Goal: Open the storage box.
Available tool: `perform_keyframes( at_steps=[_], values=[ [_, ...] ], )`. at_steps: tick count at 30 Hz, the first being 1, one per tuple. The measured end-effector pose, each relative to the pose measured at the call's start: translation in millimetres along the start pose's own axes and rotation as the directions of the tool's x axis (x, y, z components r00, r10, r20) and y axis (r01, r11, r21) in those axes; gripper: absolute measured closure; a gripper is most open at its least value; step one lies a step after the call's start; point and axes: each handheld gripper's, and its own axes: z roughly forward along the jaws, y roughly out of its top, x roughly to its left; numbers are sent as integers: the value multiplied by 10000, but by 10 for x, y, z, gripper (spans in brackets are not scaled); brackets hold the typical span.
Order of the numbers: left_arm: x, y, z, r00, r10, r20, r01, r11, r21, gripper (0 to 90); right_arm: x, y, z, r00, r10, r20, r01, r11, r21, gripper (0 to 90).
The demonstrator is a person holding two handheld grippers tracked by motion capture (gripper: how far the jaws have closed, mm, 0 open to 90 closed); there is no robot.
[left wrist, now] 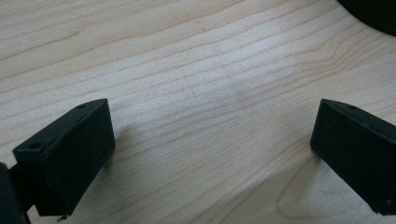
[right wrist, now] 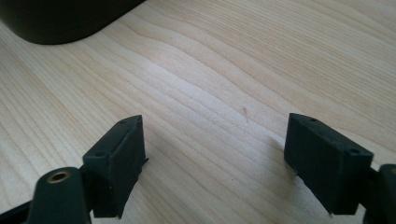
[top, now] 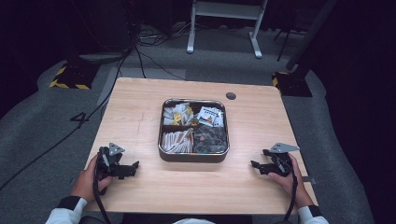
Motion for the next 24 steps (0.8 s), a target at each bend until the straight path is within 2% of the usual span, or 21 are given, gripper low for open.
perform_keyframes(
  at_steps=[6, 7, 11, 14, 17, 21, 24],
  values=[
    [24, -1, -3, 9999, 102, 106, -102, 9999, 15, 0, 17, -2, 7, 9999, -13, 129, 13, 10000, 3, 195],
    [57, 1, -2, 9995, 237, 216, -237, 9997, 16, 0, 14, -3, 6, 9999, -11, 139, 11, 10000, -1, 192],
    [91, 0, -4, 9991, 337, 261, -337, 9994, 15, 1, 6, 4, 7, 9998, 11, 201, -13, 10000, 72, 189],
    [116, -21, -24, 9983, 471, 341, -472, 9989, 17, 3, -15, 47, -1, 9995, 99, 301, -114, 9988, 471, 199],
    [128, -29, -31, 9977, 531, 411, -532, 9986, 5, 3, -35, 88, 2, 9988, 33, 490, -60, 9985, 550, 220],
    [147, -23, -26, 9961, 686, 546, -687, 9976, 0, 2, -27, 180, -17, 9998, -86, 187, 82, 9997, 208, 202],
    [166, -26, -27, 9939, 823, 735, -824, 9966, -18, 1, -27, 265, -50, 9998, -154, -118, 153, 9999, -79, 255]
  ],
)
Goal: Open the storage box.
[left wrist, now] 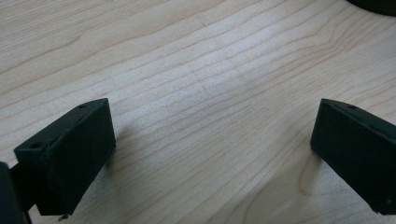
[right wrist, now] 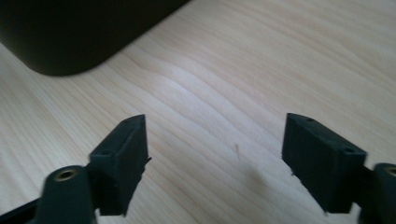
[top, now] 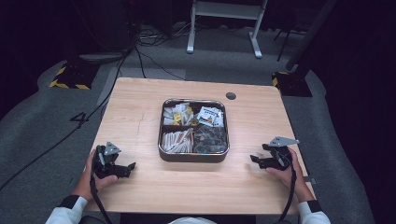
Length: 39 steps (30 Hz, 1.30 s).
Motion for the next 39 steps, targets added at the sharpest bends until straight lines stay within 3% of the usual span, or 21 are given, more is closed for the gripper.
perform_keyframes(
  at_steps=[4, 7, 18, 39],
  values=[
    [2, -11, -9, 10000, 16, 41, -16, 10000, 13, 1, 26, 108, -28, 9997, -204, -100, 202, 9996, -194, 255],
    [7, -17, -13, 10000, 80, 49, -80, 10000, -9, 3, 58, 276, -65, 9991, -370, -194, 357, 9973, -637, 260],
    [19, -30, -25, 9997, 197, 147, -197, 9998, -16, 3, 205, 622, -21, 9919, -1134, -576, 1074, 9894, -976, 279],
    [27, -38, -32, 9994, 271, 206, -271, 9996, 4, 4, 418, 1055, 88, 9807, -1825, -707, 1716, 9756, -1370, 286]
  ],
)
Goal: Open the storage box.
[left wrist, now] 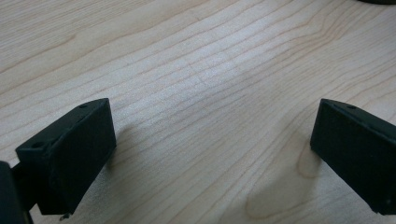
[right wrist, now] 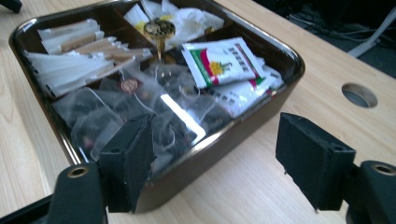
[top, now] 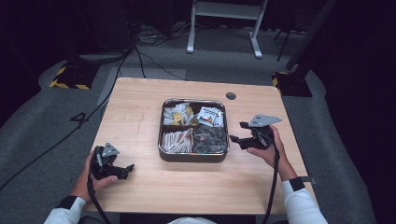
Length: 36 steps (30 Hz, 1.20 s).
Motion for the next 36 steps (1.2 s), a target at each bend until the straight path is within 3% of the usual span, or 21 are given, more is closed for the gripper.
perform_keyframes(
  at_steps=[18, 36],
  values=[
    [-1, -1, -1, 10000, -13, -3, 13, 10000, -2, 5, 168, 369, 363, 9970, -588, -495, 584, 9982, -94, 295],
    [-1, -4, -3, 10000, 3, -17, -3, 10000, -14, 5, 281, 527, 803, 9939, -555, -958, 579, 9980, 235, 309]
  ],
)
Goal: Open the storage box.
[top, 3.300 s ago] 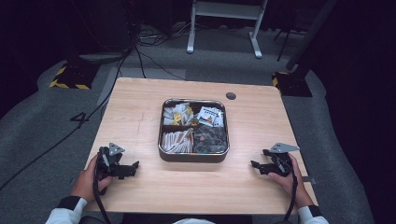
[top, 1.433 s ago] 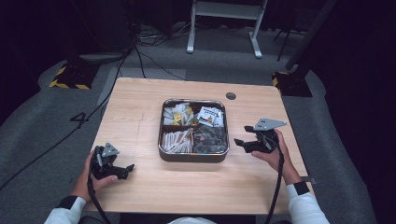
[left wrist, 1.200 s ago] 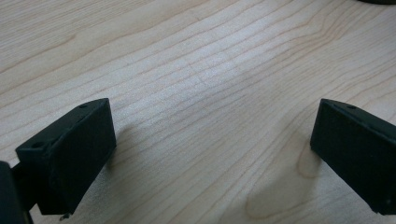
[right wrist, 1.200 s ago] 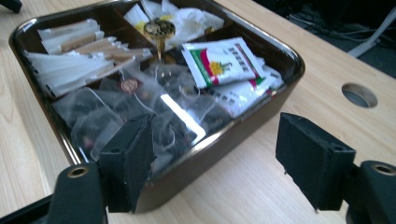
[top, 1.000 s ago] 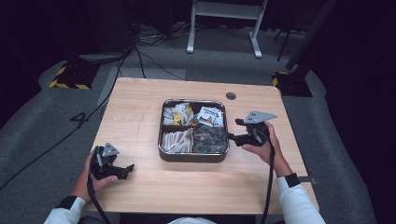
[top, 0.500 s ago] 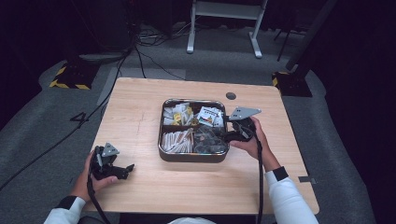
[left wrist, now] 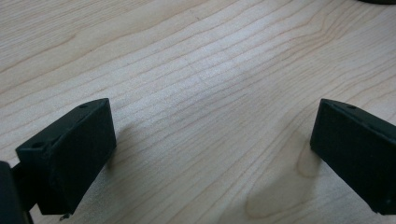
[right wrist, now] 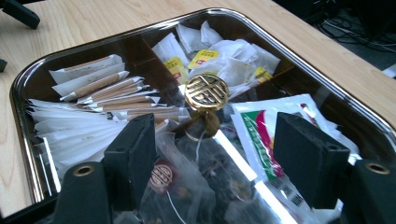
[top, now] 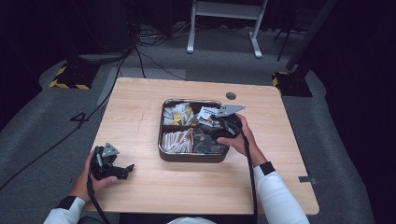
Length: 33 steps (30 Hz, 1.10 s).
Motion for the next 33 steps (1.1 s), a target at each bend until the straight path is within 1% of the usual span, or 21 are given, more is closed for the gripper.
perform_keyframes(
  at_steps=[3, 6, 7, 11, 18, 19, 25, 28, 33],
  values=[
    [-1, -1, -2, 10000, -6, -1, 6, 10000, 4, 5, 15, 12, 50, 10000, -76, -32, 77, 9999, 91, 309],
    [-3, -3, -3, 10000, -33, 4, 33, 10000, 12, 5, 30, 33, 136, 9999, -95, -87, 97, 9997, 209, 309],
    [-3, -3, -3, 10000, -33, 4, 33, 10000, 12, 5, 30, 33, 136, 9999, -95, -87, 97, 9997, 209, 309],
    [-4, -4, -3, 10000, -48, 19, 48, 10000, 4, 5, 33, 53, 233, 10000, 16, -90, -14, 9997, 257, 304],
    [-2, -3, -6, 10000, -36, 38, 36, 10000, 39, 5, 31, 68, 354, 9999, 47, -166, -41, 9992, 392, 305],
    [-3, -4, -4, 10000, -43, 19, 43, 10000, 11, 5, 33, 79, 396, 9999, 33, -116, -28, 9989, 474, 309],
    [-4, -4, -3, 10000, -45, 19, 45, 10000, 5, 5, 24, 120, 517, 9999, 98, -127, -90, 9980, 633, 313],
    [-2, -3, -6, 10000, -37, 42, 37, 10000, 42, 5, 31, 133, 605, 9999, 140, -98, -131, 9962, 858, 314],
    [-2, -3, -6, 10000, -33, 40, 33, 10000, 44, 5, 37, 181, 667, 9996, 200, -179, -183, 9956, 919, 330]
  ],
)
